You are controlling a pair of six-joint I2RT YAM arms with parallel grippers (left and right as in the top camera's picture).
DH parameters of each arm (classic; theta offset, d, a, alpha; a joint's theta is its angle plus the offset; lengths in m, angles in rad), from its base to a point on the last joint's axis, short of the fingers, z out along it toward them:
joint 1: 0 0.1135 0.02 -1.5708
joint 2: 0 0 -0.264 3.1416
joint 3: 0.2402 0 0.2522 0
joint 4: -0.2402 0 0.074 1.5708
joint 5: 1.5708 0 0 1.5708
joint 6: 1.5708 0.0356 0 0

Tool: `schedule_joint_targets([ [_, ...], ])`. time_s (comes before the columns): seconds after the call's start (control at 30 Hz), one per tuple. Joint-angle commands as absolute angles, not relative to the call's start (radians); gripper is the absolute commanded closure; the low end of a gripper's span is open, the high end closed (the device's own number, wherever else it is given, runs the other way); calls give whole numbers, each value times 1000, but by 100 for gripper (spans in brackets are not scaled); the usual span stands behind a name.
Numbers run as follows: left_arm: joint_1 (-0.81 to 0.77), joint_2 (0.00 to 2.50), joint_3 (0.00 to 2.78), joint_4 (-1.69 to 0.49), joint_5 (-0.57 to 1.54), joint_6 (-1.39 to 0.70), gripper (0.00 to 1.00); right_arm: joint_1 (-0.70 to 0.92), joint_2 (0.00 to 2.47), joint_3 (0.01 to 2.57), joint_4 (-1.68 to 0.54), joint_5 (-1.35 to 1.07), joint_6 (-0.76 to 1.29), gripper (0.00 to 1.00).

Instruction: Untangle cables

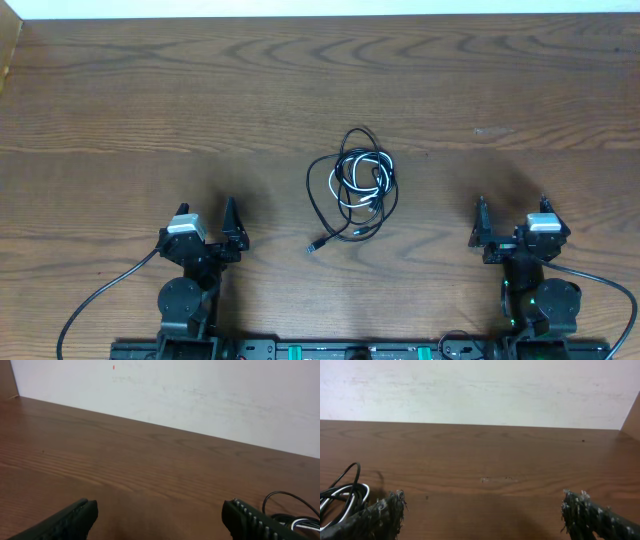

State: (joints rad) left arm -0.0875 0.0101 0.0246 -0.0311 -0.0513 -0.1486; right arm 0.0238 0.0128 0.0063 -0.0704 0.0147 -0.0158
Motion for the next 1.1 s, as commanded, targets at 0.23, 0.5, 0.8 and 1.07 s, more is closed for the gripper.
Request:
schedule_joint_targets([
  [0.23, -83, 4, 4, -70, -64, -131, 16, 27, 7, 6, -75, 4, -31, 1],
  [0.5, -83, 4, 4, -68, -71, -131, 16, 27, 7, 6, -75, 4, -31, 1],
  [0.8, -83, 4, 4, -60, -60, -131, 15, 27, 7, 6, -75, 4, -31, 1],
  [1.07, -84, 4, 6, -68, -49, -123, 16, 27, 7, 6, -75, 4, -31, 1],
])
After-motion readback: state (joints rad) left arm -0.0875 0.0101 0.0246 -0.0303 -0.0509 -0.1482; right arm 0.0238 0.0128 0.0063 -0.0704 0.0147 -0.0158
